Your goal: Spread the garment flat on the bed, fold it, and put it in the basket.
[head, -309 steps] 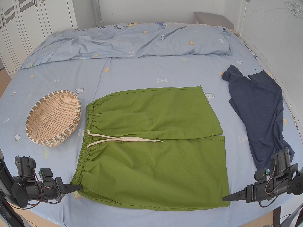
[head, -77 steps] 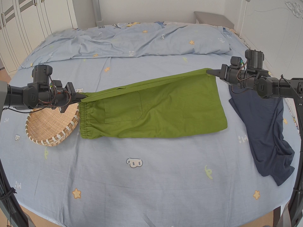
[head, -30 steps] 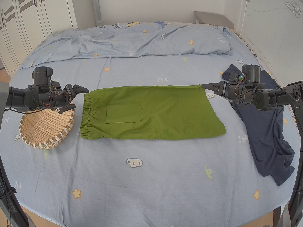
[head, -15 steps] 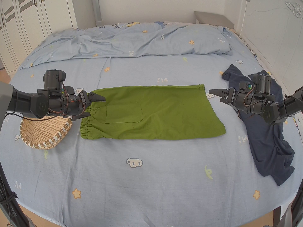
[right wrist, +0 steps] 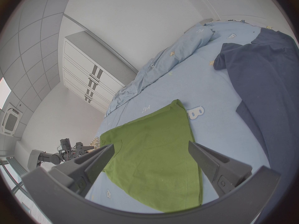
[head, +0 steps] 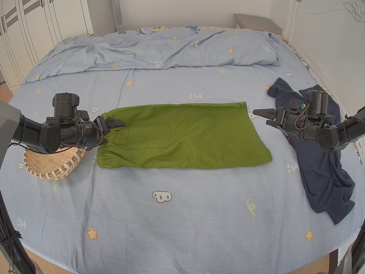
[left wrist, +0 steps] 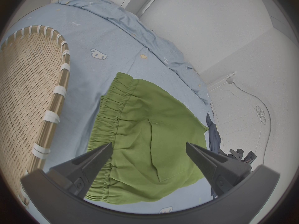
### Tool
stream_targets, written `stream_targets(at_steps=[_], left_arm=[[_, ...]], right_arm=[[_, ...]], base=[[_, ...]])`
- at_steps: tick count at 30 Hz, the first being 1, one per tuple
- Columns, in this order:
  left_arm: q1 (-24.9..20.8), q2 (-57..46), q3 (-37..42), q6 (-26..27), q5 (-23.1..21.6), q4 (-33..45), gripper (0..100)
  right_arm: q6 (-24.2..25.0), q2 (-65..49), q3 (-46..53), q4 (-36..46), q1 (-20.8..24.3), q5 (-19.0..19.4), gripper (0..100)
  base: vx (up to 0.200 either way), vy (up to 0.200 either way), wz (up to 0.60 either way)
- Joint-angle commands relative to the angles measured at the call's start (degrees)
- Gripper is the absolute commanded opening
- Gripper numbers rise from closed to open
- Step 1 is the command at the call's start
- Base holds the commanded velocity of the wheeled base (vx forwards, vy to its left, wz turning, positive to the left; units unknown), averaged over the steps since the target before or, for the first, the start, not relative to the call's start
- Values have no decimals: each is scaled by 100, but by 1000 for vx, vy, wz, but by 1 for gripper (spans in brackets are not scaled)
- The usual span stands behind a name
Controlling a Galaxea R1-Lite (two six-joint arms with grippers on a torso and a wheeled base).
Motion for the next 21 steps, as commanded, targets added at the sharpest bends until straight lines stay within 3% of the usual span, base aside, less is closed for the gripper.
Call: stream_targets(at_steps=[1, 15, 17, 21], left_arm=[[99, 51, 12, 6, 19, 1, 100], [161, -29, 82, 50, 54, 18, 100], [284, 77, 64, 366, 159, 1, 100], [310, 218, 56, 410, 238, 1, 100]], right_arm=[[-4, -4, 7, -1, -2, 5, 100], [-4, 5, 42, -10, 33, 5, 100], [-4, 5, 51, -10, 50, 5, 100], [-4, 14, 51, -10, 50, 5, 100]], base=[[0, 0, 0], [0, 0, 0], [0, 0, 0], [0, 0, 0]])
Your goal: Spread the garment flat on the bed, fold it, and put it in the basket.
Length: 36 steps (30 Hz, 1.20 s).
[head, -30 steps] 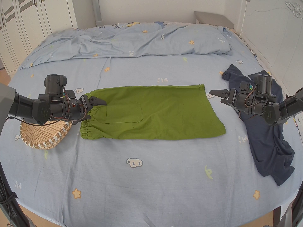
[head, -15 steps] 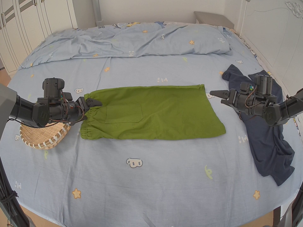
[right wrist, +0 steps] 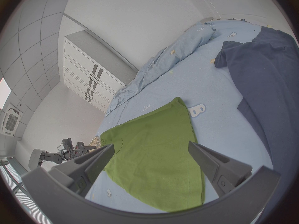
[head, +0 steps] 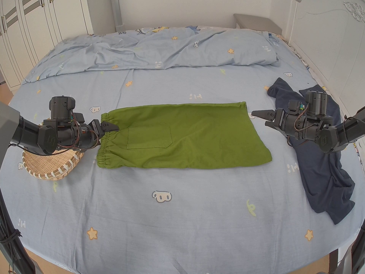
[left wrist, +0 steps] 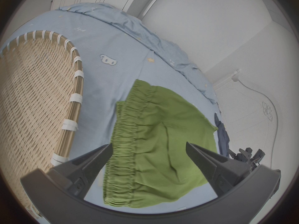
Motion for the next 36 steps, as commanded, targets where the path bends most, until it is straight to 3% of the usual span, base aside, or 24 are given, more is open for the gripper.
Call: stream_targets(at_steps=[1, 36], left_arm=[[62, 202, -26, 21, 27, -12, 100], [-17, 624, -44, 215, 124, -328, 100]], right_arm=[[-2, 25, 3, -3, 7, 3, 100], [-10, 43, 82, -20, 59, 3, 100]], base=[[0, 0, 0], [0, 0, 0]])
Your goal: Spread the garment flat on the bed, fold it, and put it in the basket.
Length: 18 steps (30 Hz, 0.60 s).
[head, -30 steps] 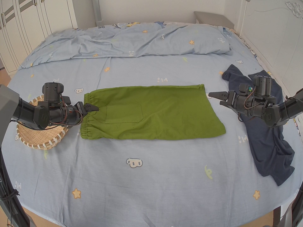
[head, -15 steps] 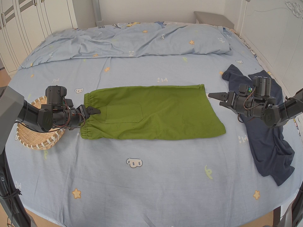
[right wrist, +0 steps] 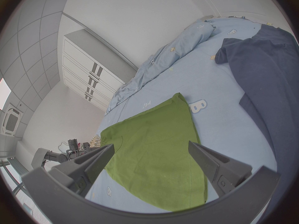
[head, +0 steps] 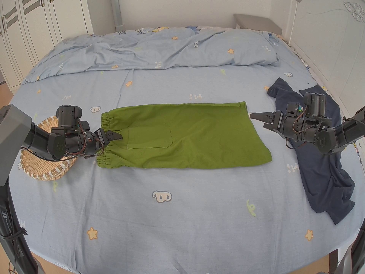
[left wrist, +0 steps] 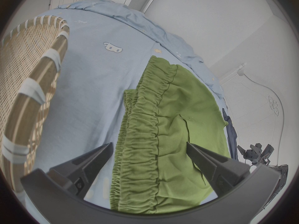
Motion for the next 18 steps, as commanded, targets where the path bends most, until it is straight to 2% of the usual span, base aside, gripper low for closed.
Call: stream_targets(at_steps=[1, 12, 18], left_arm=[[19, 92, 3, -32, -10, -118, 100], [81, 321, 3, -67, -72, -425, 100], [72, 295, 38, -454, -291, -671, 100]], right_arm=[[1, 12, 14, -3, 7, 3, 100], [1, -5, 5, -3, -2, 3, 100], [1, -5, 14, -3, 7, 3, 100]], base=[[0, 0, 0], [0, 0, 0], [0, 0, 0]])
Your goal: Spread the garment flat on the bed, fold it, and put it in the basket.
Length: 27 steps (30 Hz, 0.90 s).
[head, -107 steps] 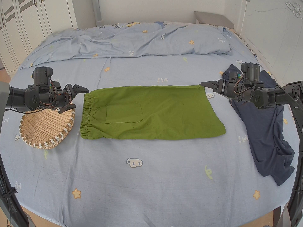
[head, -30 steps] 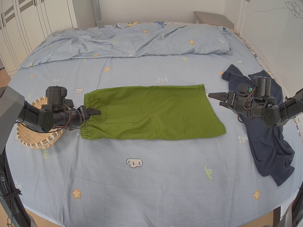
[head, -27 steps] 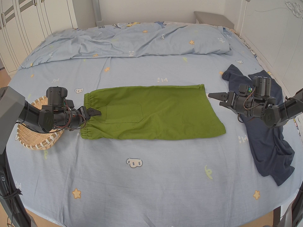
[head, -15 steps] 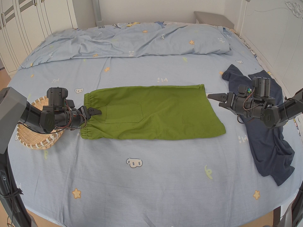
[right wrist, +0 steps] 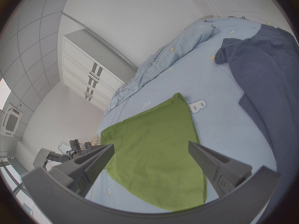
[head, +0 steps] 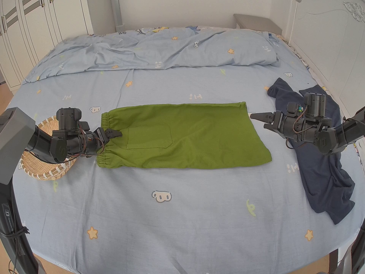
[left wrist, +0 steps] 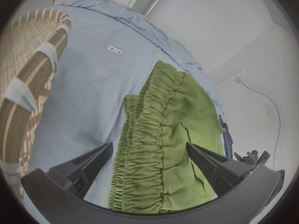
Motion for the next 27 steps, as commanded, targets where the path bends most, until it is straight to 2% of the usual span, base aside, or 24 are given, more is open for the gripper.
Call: stream_targets(at_steps=[1, 8, 9, 22, 25, 27], left_arm=[[-12, 37, 41, -121, -170, -104, 100], [-30, 64, 41, -130, -223, -104, 100], [-38, 81, 32, -130, -223, -113, 0], [-30, 90, 5, -130, -232, -113, 0], [-47, 55, 32, -130, -232, -104, 0], [-56, -86, 49, -139, -232, -78, 0]], right_arm=[[-1, -4, 3, -3, 3, 3, 100], [-1, -4, 3, -3, 3, 3, 100], [-1, -4, -6, -3, 3, 3, 100], [8, 5, -58, 32, -41, 12, 100], [8, -4, -120, 120, -67, -5, 100], [-9, 22, -296, 471, -67, -5, 100]], base=[[0, 0, 0], [0, 0, 0], [0, 0, 0], [0, 0, 0], [0, 0, 0], [0, 0, 0]])
